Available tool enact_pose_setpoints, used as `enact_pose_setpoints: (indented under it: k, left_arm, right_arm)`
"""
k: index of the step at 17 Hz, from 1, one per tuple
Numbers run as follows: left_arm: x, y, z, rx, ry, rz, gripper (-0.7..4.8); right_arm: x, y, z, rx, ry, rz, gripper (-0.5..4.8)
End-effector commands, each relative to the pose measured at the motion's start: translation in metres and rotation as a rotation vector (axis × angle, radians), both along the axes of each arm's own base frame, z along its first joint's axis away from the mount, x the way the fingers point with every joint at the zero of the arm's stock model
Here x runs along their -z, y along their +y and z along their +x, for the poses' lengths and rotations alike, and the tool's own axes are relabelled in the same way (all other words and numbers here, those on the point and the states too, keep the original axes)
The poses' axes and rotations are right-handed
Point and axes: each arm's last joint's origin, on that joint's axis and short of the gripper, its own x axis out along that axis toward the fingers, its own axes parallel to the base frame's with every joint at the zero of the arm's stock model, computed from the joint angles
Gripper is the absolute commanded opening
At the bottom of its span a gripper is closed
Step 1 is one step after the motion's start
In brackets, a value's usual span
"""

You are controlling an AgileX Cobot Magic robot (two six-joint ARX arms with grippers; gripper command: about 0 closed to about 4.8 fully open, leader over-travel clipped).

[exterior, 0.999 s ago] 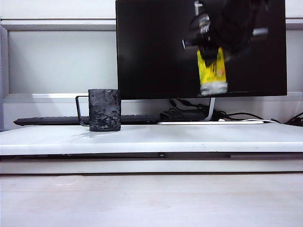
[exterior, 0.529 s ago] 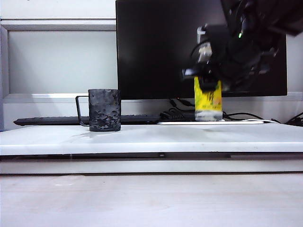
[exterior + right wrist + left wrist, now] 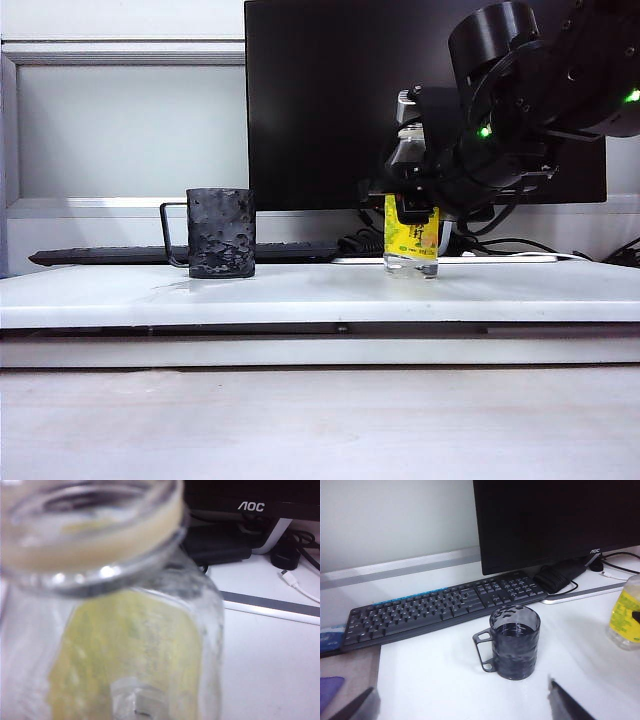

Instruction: Carefully pick up the bottle and pour some water from the bottle into the cup.

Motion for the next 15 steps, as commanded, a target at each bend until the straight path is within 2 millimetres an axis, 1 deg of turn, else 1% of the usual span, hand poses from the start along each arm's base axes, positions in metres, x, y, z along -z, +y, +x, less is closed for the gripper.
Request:
enact_pose_setpoints:
  k: [1, 2, 3, 4, 6, 9, 10, 12, 13, 15]
  left_arm:
    - [-0.002, 0.000, 0.000, 0.004, -0.016, -0.010, 4.79]
    - [-0.002, 0.000, 0.000, 0.004, -0.016, -0.009, 4.79]
    - [-0.001, 0.000, 0.000, 0.004, -0.014, -0.009, 4.79]
    - [-0.001, 0.000, 0.000, 0.004, -0.012, -0.008, 4.79]
    - [-0.001, 0.000, -0.001, 0.004, -0.008, -0.006, 4.79]
    - [0.000, 0.000, -0.001, 0.004, -0.003, -0.005, 4.79]
    - [0.000, 0.000, -0.001, 0.004, -0.003, -0.004, 4.79]
    - [0.000, 0.000, -0.001, 0.004, 0.000, -0.004, 4.79]
    - [0.000, 0.000, -0.001, 0.004, 0.001, -0.003, 4.79]
    - [0.000, 0.000, -0.001, 0.004, 0.001, -0.004, 4.79]
  right_arm:
    - [0.001, 0.001, 0.000, -0.009, 0.014, 0.001, 1.31]
    - [0.001, 0.001, 0.000, -0.013, 0.014, 0.002, 1.91]
    - [-0.002, 0.000, -0.001, -0.013, 0.005, 0.006, 2.90]
    - [-0.007, 0.000, -0.002, -0.015, -0.006, 0.013, 3.44]
    - [-0.019, -0.002, -0.005, -0.018, -0.041, 0.027, 3.43]
    - [-0.044, -0.006, -0.013, -0.022, -0.108, 0.030, 3.43]
    - [-0.052, -0.008, -0.016, -0.023, -0.123, 0.027, 3.58]
    - [-0.065, -0.012, -0.023, -0.025, -0.127, 0.016, 4.66]
    - [-0.069, -0.014, -0.027, -0.025, -0.115, 0.010, 4.79]
    - [-0.076, -0.018, -0.034, -0.026, -0.089, -0.004, 4.79]
